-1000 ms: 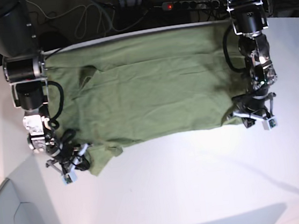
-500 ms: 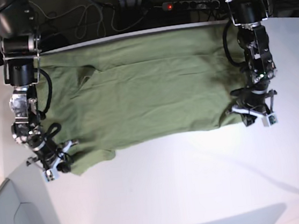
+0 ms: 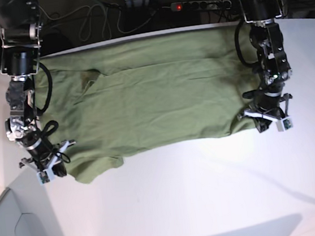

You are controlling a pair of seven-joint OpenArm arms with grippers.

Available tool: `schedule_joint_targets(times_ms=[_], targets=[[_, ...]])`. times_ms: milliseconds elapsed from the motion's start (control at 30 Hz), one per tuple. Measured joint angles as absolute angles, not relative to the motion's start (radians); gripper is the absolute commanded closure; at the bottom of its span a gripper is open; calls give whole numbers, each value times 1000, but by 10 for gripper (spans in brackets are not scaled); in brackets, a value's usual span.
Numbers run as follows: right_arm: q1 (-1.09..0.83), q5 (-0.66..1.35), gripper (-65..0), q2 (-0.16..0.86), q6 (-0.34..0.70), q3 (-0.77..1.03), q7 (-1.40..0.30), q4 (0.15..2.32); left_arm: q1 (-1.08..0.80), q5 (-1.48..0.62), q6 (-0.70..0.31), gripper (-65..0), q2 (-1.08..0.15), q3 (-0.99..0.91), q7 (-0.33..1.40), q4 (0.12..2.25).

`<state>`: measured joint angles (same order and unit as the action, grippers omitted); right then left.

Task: Fold the T-shirt properly
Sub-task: 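Grasp the hem corner with the right gripper while the left holds the side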

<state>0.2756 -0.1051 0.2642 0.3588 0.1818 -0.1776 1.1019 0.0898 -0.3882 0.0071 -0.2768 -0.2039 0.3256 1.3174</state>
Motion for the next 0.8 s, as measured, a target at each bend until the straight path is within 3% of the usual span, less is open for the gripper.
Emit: schedule_joint_targets(times_ms=[100,300,367,800], targets=[[314,-107,-56,261,360,175,-257,1100,89,-388,7,0,-276,-204,326,1317],[421,-100,-342,239,358,121,-307,1037,89,-389,7,0,-274,-204,326,1318],[446,-101,-397,224,361,117,-311,969,89,-389,7,0,-274,-204,326,1317],[540,-104,-411,216,361,108,-236,702,89,-389,7,0,-274,-204,326,1317]])
